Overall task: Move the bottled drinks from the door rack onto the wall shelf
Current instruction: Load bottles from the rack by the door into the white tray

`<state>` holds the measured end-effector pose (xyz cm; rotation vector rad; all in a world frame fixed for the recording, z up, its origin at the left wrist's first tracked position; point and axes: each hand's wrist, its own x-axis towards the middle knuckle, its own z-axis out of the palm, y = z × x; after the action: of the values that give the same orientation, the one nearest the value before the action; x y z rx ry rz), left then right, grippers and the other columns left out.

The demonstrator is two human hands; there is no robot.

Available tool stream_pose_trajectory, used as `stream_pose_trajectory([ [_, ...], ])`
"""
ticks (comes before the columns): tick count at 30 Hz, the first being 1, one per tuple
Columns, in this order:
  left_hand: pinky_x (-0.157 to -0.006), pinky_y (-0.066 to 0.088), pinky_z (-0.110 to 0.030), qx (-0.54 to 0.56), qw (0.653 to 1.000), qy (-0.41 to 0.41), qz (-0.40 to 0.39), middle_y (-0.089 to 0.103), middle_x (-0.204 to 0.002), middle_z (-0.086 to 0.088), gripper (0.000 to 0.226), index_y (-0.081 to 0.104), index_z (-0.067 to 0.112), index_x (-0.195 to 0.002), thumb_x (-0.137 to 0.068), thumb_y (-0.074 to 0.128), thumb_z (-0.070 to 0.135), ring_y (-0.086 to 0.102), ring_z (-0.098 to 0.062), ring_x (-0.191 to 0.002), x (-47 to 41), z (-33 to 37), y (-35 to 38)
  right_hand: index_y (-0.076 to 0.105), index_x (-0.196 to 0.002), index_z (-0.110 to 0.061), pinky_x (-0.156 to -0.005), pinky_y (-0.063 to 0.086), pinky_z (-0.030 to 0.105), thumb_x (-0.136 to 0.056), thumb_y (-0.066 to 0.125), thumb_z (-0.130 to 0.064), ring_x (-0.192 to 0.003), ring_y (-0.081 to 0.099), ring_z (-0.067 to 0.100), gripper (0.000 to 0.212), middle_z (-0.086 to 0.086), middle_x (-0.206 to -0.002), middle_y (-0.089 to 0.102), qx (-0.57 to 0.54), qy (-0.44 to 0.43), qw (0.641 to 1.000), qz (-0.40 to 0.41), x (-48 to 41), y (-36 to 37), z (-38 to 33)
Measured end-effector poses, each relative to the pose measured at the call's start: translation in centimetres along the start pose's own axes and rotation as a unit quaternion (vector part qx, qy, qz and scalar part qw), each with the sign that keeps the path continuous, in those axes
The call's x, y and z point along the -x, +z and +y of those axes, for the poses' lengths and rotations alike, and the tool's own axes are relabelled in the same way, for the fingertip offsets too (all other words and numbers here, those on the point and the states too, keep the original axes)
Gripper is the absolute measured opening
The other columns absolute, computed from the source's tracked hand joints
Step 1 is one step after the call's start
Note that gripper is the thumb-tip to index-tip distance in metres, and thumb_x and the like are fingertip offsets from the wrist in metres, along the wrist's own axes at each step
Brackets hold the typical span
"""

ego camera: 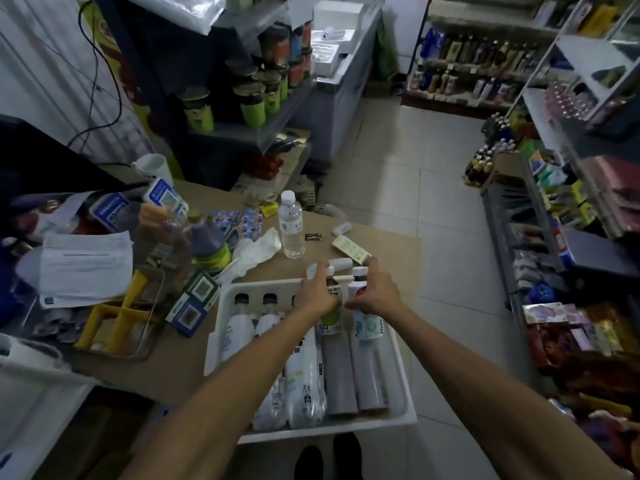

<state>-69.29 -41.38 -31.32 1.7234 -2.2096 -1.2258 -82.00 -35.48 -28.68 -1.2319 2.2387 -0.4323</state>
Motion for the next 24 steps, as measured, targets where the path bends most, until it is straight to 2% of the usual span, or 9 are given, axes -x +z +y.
stream_pose_trajectory([
  [3,-0.089,0.05,-0.042,-0.013,1.0,0.0,0.006,0.055,-0.126,-0.016,0.074,0.029,0.039,-0.135,-0.076,0.073,0.043,0.057,-0.036,-0.111,-0.6,0.0,0.1,0.04,-0.124,-0.023,-0.083,0.054,0.042,-0.056,0.087,-0.04,-0.11,0.056,0.033,0.084,0.009,-0.119,0.055,0.02,-0.014,1.0,-0.013,-1.3,0.7,0.1],
  [6,-0.091,0.05,-0.044,-0.011,1.0,0.008,-0.011,0.057,-0.127,-0.014,0.076,0.029,0.037,-0.136,-0.075,0.074,0.045,0.057,-0.034,-0.112,-1.0,-0.3,0.0,0.041,-0.122,-0.02,-0.088,0.049,0.042,-0.065,0.083,-0.04,-0.12,0.044,0.035,0.074,0.012,-0.124,0.051,0.076,-0.016,0.997,-0.022,-2.5,0.7,0.1],
  [9,-0.091,0.051,-0.042,-0.008,0.999,0.011,-0.035,0.058,-0.129,-0.013,0.082,0.028,0.034,-0.139,-0.073,0.077,0.044,0.058,-0.033,-0.113,-1.3,-0.3,-0.5,0.038,-0.121,-0.02,-0.085,0.046,0.04,-0.073,0.077,-0.038,-0.117,0.046,0.038,0.064,0.014,-0.124,0.055,0.102,-0.006,0.994,-0.039,-3.2,0.7,0.0],
  [13,-0.09,0.05,-0.036,-0.012,0.998,0.001,-0.056,0.055,-0.134,-0.013,0.086,0.024,0.033,-0.145,-0.077,0.076,0.035,0.059,-0.031,-0.113,-1.6,0.0,-0.8,0.043,-0.111,-0.021,-0.082,0.047,0.036,-0.062,0.083,-0.039,-0.108,0.056,0.034,0.065,0.007,-0.114,0.063,0.064,0.01,0.997,-0.046,-3.4,0.2,-0.1],
  [16,-0.09,0.051,-0.038,-0.011,0.998,-0.002,-0.066,0.053,-0.135,-0.014,0.087,0.023,0.033,-0.146,-0.077,0.076,0.028,0.058,-0.031,-0.114,-1.6,0.1,-0.8,0.045,-0.112,-0.02,-0.08,0.041,0.033,-0.066,0.08,-0.035,-0.107,0.056,0.034,0.06,0.005,-0.115,0.063,0.053,0.018,0.998,-0.023,-3.0,0.4,0.0],
  [18,-0.091,0.051,-0.04,-0.013,0.998,0.001,-0.069,0.053,-0.134,-0.015,0.087,0.023,0.031,-0.146,-0.077,0.075,0.026,0.057,-0.032,-0.114,-1.6,0.0,-1.0,0.044,-0.114,-0.019,-0.08,0.041,0.034,-0.066,0.081,-0.035,-0.108,0.054,0.036,0.063,0.01,-0.121,0.055,0.049,0.026,0.998,-0.001,-2.6,0.7,0.0],
  [21,-0.092,0.05,-0.039,-0.013,0.997,0.001,-0.075,0.05,-0.135,-0.017,0.091,0.021,0.03,-0.148,-0.076,0.077,0.025,0.055,-0.034,-0.116,-1.4,0.1,-1.3,0.045,-0.123,-0.019,-0.088,0.047,0.038,-0.064,0.087,-0.038,-0.108,0.053,0.038,0.075,0.014,-0.126,0.035,0.043,0.037,0.998,0.008,-2.4,0.4,-0.1],
  [24,-0.096,0.049,-0.044,-0.023,0.997,-0.002,-0.072,0.046,-0.139,-0.019,0.097,0.015,0.032,-0.151,-0.076,0.077,0.029,0.053,-0.036,-0.12,-1.3,-0.1,-1.1,0.043,-0.13,-0.02,-0.092,0.047,0.041,-0.067,0.085,-0.043,-0.113,0.052,0.037,0.079,0.015,-0.129,0.037,0.058,0.025,0.998,-0.013,-2.3,0.5,0.1],
])
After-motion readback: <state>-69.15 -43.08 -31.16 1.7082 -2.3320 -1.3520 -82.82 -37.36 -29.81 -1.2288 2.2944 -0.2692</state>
